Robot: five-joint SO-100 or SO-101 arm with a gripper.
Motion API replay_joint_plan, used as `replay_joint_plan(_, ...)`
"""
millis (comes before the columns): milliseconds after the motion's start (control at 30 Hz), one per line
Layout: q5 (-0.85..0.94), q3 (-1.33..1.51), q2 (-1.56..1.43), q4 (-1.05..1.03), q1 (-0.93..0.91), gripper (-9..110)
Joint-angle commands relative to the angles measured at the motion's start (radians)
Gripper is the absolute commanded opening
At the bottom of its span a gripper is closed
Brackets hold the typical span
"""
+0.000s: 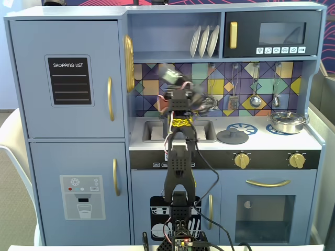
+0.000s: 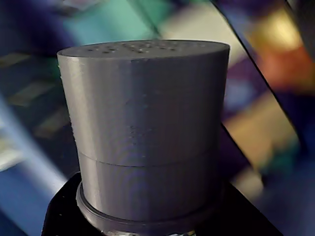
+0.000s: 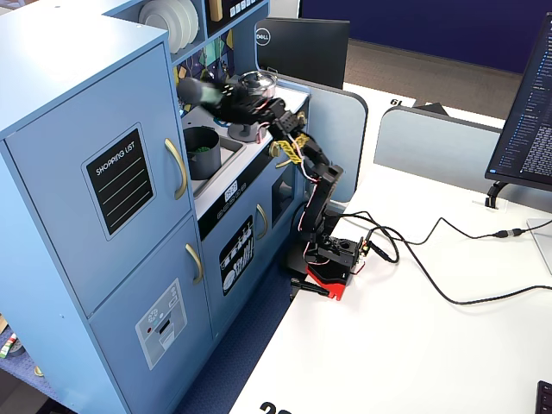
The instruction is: Put salt in the gray recipient
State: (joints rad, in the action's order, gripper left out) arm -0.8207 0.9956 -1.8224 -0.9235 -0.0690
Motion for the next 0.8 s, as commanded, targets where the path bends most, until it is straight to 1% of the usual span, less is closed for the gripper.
replay_joint_plan(0,-0.193,-0.152,0.063,0.017,0.08,0)
replay_joint_plan(167,-0.255,-0.163,0.112,0.16,0.117,0)
replay_joint_plan(233,-0.249,-0.209,0.146,0.164,0.115,0)
replay_joint_plan(333,-0.259,-0.351,0.218,-0.043,0.077,0)
replay_joint_plan(433,-0.264,-0.368,0.233,-0.241,0.057,0)
replay_joint_plan(500,-0.265,-0.362,0.238,-0.299,0.061,0)
replay_joint_plan(567,-0.25,-0.356,0.241,-0.255,0.083,0)
replay_joint_plan(633,-0.218,-0.341,0.233,-0.107,0.106,0)
replay_joint_plan(700,-0.195,-0.31,0.213,0.086,0.109,0)
replay_joint_plan(767,-0.17,-0.316,0.215,0.19,0.1,0)
